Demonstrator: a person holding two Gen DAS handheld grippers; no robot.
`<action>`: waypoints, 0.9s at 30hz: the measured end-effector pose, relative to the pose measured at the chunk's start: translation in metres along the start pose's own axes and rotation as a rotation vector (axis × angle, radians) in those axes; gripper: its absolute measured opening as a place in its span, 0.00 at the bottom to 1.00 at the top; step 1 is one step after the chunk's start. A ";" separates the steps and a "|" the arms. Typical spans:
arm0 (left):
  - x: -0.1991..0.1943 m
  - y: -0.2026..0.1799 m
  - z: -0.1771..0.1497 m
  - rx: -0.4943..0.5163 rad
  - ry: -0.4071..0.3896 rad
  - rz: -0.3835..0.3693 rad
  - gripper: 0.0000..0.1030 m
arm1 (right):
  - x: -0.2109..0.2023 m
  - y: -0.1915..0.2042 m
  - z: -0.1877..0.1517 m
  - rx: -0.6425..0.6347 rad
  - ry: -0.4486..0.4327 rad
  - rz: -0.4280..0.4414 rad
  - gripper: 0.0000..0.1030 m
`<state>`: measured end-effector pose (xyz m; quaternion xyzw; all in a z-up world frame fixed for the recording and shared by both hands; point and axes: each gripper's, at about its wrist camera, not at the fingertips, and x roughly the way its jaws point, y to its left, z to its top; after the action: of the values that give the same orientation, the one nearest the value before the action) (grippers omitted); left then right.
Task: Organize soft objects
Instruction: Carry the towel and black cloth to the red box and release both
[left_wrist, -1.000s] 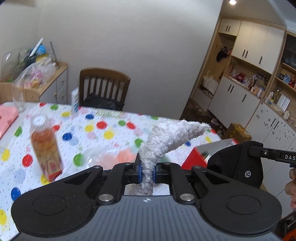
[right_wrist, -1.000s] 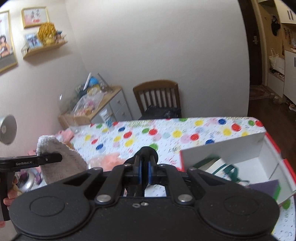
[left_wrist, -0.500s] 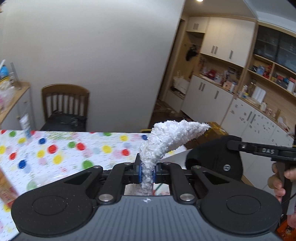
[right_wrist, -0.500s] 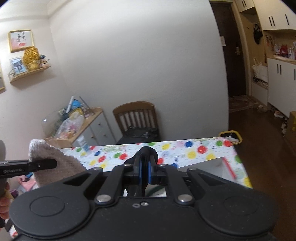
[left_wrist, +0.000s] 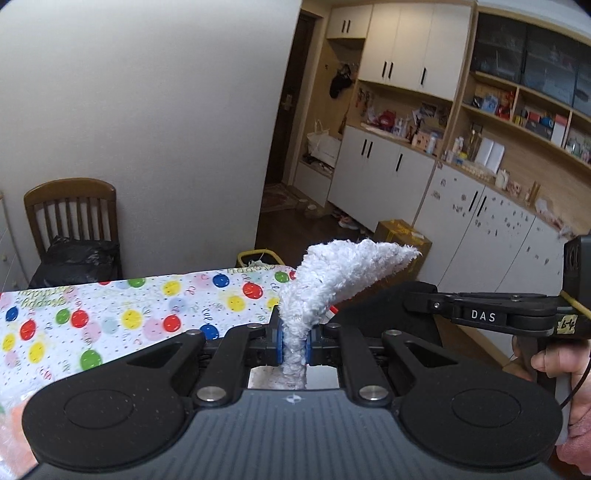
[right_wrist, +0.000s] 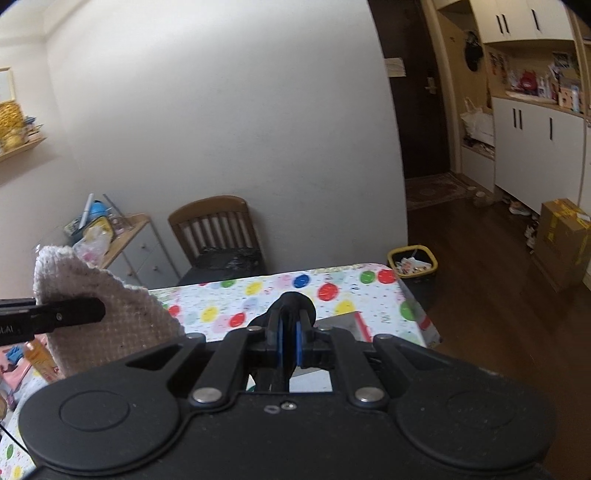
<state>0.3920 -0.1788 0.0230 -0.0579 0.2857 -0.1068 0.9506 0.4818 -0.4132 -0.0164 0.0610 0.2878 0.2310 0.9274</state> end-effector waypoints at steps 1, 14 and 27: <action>0.009 -0.003 -0.001 0.005 0.009 0.003 0.10 | 0.004 -0.004 0.000 0.006 0.003 -0.003 0.05; 0.095 -0.015 -0.033 0.066 0.135 0.094 0.10 | 0.067 -0.041 -0.015 0.053 0.097 -0.038 0.05; 0.137 -0.007 -0.065 0.068 0.269 0.149 0.10 | 0.109 -0.050 -0.039 0.006 0.189 -0.050 0.06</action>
<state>0.4664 -0.2213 -0.1020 0.0108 0.4101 -0.0524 0.9105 0.5590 -0.4077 -0.1162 0.0344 0.3761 0.2114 0.9015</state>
